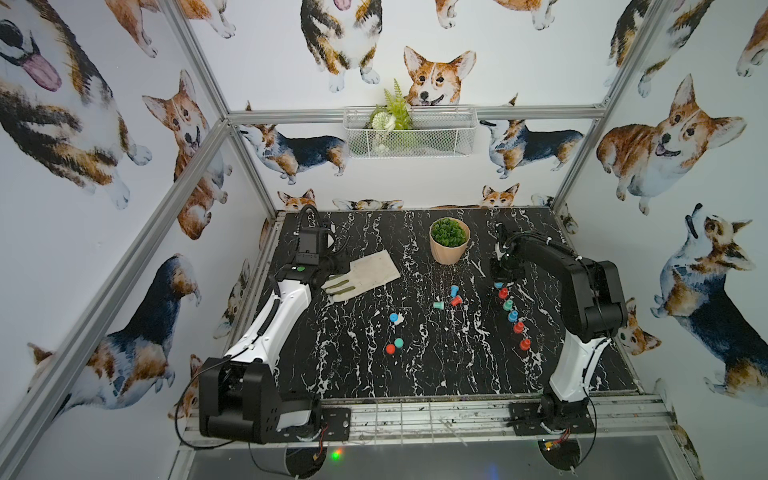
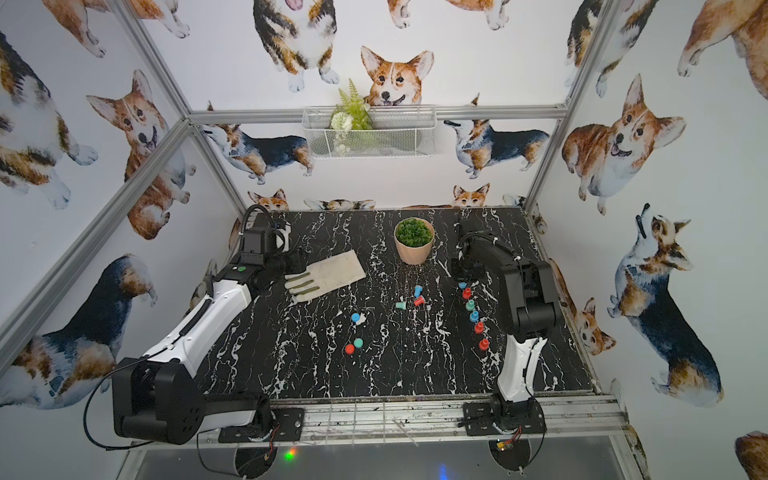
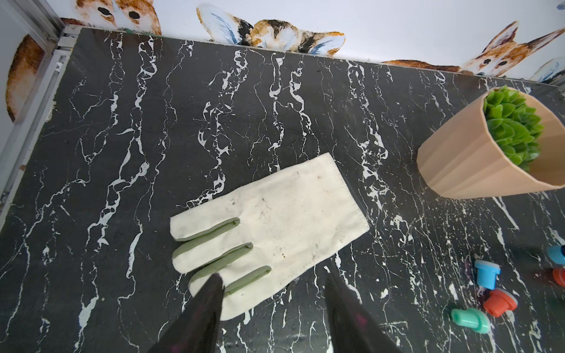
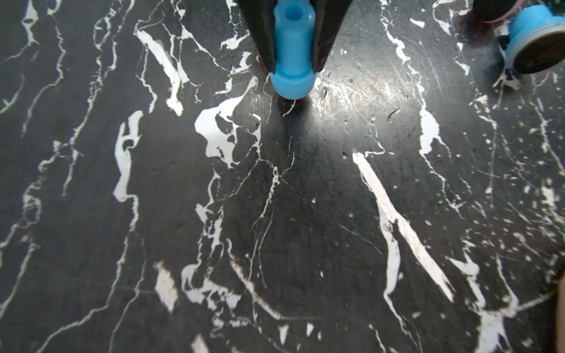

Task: Close the stamp cap
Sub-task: Place the stamp at the center of the board.

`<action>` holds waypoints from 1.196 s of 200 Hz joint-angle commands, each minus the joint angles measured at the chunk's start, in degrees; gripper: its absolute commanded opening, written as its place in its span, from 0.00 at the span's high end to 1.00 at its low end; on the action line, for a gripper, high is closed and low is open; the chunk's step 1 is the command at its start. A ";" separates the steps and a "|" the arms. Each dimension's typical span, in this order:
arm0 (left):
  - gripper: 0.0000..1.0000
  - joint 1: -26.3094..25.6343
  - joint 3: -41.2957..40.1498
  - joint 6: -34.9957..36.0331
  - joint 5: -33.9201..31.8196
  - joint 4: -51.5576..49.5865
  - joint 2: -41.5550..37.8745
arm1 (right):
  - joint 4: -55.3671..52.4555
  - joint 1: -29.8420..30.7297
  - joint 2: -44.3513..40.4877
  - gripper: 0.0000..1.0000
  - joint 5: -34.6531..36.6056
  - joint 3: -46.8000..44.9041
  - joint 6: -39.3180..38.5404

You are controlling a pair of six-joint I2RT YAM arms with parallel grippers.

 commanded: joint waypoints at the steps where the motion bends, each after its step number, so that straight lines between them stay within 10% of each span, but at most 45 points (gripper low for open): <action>1: 0.43 0.02 0.44 0.68 0.07 0.31 0.13 | 0.03 -0.38 0.49 0.92 0.98 -0.42 -0.69; 138: 0.43 -0.02 0.34 0.77 -0.26 0.27 -0.29 | -0.88 -0.57 0.60 0.59 0.28 0.49 -0.78; 239: 0.43 -0.01 0.44 0.85 -0.31 0.26 -0.39 | -2.06 -0.57 -0.20 0.62 2.25 1.58 -1.14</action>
